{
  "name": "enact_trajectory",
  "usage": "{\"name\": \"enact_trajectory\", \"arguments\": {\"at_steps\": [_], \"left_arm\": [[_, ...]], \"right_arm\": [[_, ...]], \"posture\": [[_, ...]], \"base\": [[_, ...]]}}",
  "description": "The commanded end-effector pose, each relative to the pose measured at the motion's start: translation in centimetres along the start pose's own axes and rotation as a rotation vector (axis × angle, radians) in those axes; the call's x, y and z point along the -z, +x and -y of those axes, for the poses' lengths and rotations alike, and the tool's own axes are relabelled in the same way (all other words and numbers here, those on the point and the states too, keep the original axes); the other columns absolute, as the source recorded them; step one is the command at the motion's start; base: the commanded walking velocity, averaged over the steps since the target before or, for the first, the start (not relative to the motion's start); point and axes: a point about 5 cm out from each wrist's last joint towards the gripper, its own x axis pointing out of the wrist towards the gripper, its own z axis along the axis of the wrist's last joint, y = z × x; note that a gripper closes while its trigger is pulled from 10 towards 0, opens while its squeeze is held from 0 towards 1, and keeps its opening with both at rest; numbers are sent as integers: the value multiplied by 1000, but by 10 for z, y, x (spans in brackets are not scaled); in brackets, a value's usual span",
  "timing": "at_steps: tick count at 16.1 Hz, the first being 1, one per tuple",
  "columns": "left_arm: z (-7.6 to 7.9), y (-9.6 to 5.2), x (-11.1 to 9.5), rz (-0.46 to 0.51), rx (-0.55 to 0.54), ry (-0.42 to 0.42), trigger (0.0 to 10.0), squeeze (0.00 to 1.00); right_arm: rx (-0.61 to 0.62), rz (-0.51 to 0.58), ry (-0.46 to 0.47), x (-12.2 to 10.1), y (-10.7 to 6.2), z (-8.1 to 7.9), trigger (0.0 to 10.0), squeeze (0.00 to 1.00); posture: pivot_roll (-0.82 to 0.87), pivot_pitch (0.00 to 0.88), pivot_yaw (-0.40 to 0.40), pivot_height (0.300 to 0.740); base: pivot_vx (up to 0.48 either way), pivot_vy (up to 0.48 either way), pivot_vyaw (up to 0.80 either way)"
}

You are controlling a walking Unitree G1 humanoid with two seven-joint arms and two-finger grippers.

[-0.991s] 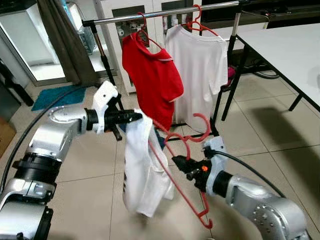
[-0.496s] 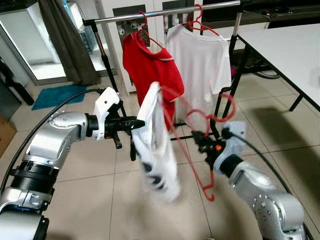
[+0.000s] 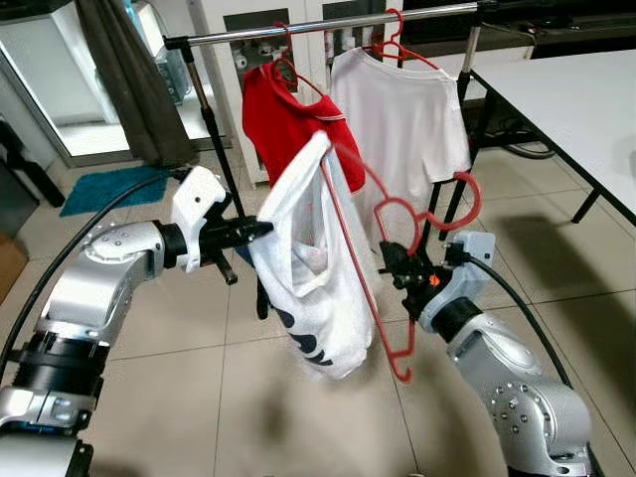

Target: Hang hanger

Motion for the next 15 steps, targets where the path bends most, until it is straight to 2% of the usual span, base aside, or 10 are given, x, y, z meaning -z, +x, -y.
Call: {"name": "enact_trajectory", "arguments": {"at_steps": [1, 6, 8, 11, 12, 13, 15], "left_arm": [[-5, -6, 0, 4, -71, 10, 0, 0], [-8, -9, 6, 83, -231, -25, 0, 0], [-10, -10, 7, 92, -266, -38, 0, 0], [-16, -9, 0, 105, -262, -29, 0, 0], [-23, -7, -8, 125, -258, -21, 0, 0], [-33, -7, -22, 154, -242, -31, 0, 0], [-39, -6, -30, 152, -190, -48, 0, 0]], "right_arm": [[-5, 93, 2, -13, -1, 0, 0, 0], [-39, 199, -40, -27, -1, -3, 0, 0], [-50, 187, -76, -27, 0, -5, 0, 0], [-46, 101, -171, -19, 1, -4, 0, 0], [-3, 13, -236, -9, 0, 2, 0, 0], [53, -64, -241, 2, -2, 10, 0, 0], [49, -116, -220, 11, -6, 9, 0, 0]], "posture": [[-148, 0, 94, 740], [-148, 0, 85, 740], [-150, 0, 84, 740], [-149, 0, 79, 740], [-146, 0, 80, 740], [-136, 0, 92, 740], [-135, 0, 110, 740]], "base": [[0, 0, 0], [0, 0, 0], [0, 0, 0], [0, 0, 0], [0, 0, 0], [0, 0, 0], [0, 0, 0]]}}
